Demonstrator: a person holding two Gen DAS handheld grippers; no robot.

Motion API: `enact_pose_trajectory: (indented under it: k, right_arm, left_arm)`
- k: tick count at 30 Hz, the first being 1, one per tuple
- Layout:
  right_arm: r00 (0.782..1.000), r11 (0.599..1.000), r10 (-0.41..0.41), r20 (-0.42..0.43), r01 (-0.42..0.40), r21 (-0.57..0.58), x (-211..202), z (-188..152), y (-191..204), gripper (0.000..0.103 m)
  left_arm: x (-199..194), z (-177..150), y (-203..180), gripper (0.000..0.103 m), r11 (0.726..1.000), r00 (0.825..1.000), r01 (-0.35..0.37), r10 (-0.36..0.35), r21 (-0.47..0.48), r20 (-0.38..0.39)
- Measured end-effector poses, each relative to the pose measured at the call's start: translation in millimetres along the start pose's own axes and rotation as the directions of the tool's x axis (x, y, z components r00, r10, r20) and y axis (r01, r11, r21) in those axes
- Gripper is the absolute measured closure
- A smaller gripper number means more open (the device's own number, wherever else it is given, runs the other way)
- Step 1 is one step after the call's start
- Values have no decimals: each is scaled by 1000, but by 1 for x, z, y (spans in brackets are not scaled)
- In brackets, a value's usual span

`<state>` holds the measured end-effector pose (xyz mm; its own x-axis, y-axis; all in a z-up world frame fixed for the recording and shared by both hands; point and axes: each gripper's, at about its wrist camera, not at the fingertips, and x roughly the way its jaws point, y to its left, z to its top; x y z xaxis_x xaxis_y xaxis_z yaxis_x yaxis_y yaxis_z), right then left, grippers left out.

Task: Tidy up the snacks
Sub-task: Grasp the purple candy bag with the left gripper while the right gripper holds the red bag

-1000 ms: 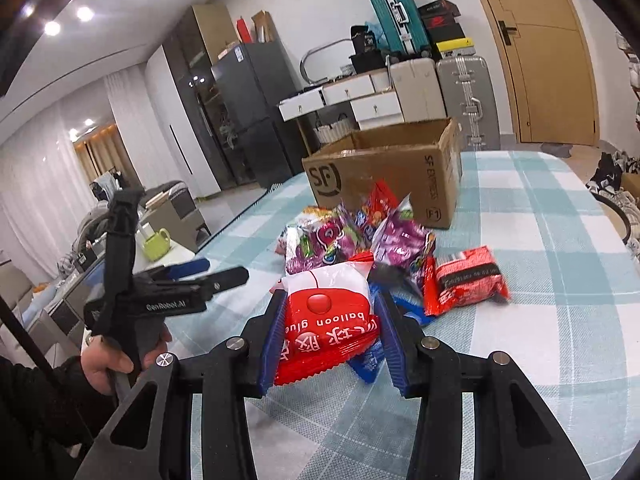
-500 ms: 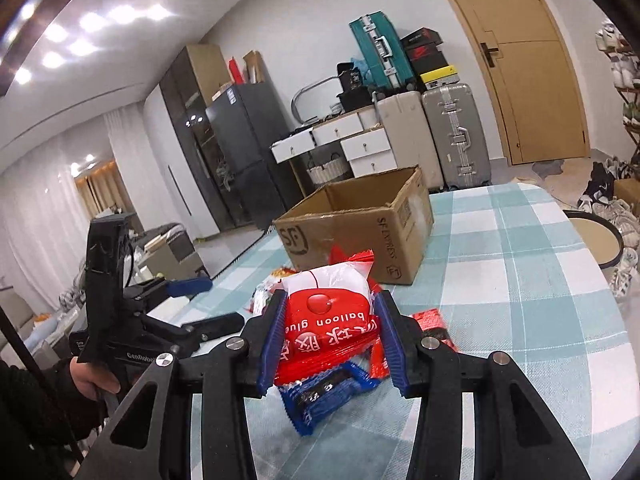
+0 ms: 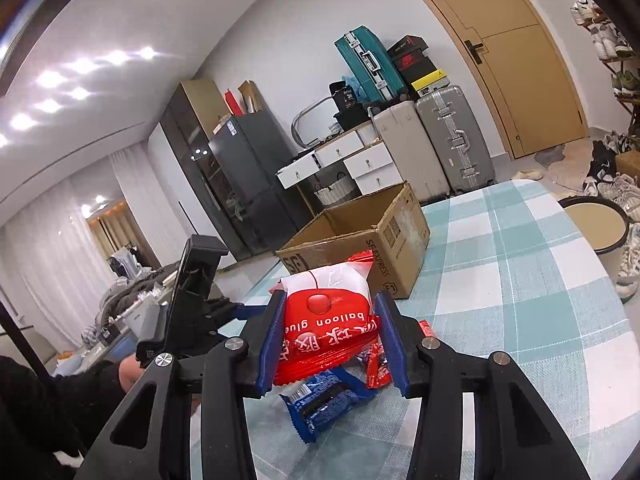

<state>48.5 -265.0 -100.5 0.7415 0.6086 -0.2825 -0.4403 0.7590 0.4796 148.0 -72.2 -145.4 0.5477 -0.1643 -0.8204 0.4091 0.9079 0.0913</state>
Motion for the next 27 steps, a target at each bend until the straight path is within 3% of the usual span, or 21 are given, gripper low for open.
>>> enact_pose_trajectory:
  k: [8,12,19,27]
  right_arm:
    - [1000,999,22,-14,-21,43,3,-8,-10,58]
    - [1000,999,26,-10,-26,46,3,-9,-12,58]
    - [1000,999,25,-13,-25,26,5,-11,-9,58]
    - [1000,999,16,-14,-15,51,6,-12,-13,58]
  left_arm:
    - [1,2,-4,28,997,997,69,-68,29,-33]
    - [8,-5,-2,47,995,992,102,-100,11,-76]
    - [-1,-13,6,59,992,993,111,-113,-51,-36]
    - [-21,-22,8,64,990,992,122,-124,-78,-20]
